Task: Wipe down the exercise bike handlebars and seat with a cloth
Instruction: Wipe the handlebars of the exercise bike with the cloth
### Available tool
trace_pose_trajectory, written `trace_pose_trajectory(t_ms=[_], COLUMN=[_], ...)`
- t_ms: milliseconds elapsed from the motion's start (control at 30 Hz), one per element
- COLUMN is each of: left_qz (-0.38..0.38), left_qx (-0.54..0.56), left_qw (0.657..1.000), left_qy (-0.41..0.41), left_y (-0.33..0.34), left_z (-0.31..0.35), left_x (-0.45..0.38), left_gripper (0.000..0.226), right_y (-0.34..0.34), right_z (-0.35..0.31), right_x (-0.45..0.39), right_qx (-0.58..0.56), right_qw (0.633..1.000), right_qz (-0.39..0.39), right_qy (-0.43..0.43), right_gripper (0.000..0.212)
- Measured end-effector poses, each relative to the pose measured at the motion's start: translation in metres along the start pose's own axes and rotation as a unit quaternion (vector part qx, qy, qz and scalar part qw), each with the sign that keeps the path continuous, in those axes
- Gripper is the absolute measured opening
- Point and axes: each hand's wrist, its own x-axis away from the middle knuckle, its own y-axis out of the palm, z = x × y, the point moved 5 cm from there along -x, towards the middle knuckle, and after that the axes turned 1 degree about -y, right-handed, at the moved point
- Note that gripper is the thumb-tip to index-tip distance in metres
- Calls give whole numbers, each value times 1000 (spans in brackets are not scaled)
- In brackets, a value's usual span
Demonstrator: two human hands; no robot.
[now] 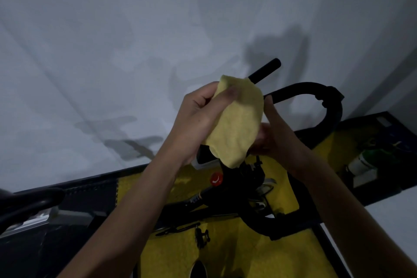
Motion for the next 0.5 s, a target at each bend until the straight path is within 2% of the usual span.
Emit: trace_pose_trajectory(t_ms=[100,167,333,500], left_qz=[3,6,41,59], left_qx=[6,5,-39,-60], left_qw=[1000,1000,996,993], left_qy=[2,13,73,78], left_y=[1,-1,-7,-11], left_z=[2,3,8,2], left_x=[-2,-3,-6,-6], left_gripper=[29,28,20,16], right_y=[16,16,-5,-13], right_z=[-19,-26,-35,-43], right_x=[4,5,8,13], right_qx=[-134,-185,-181,-189], right_qw=[980,964,967,964], right_qz=[-90,-108,40,69], right_qy=[-120,-161,-174,-176], right_gripper=[74,64,49,49])
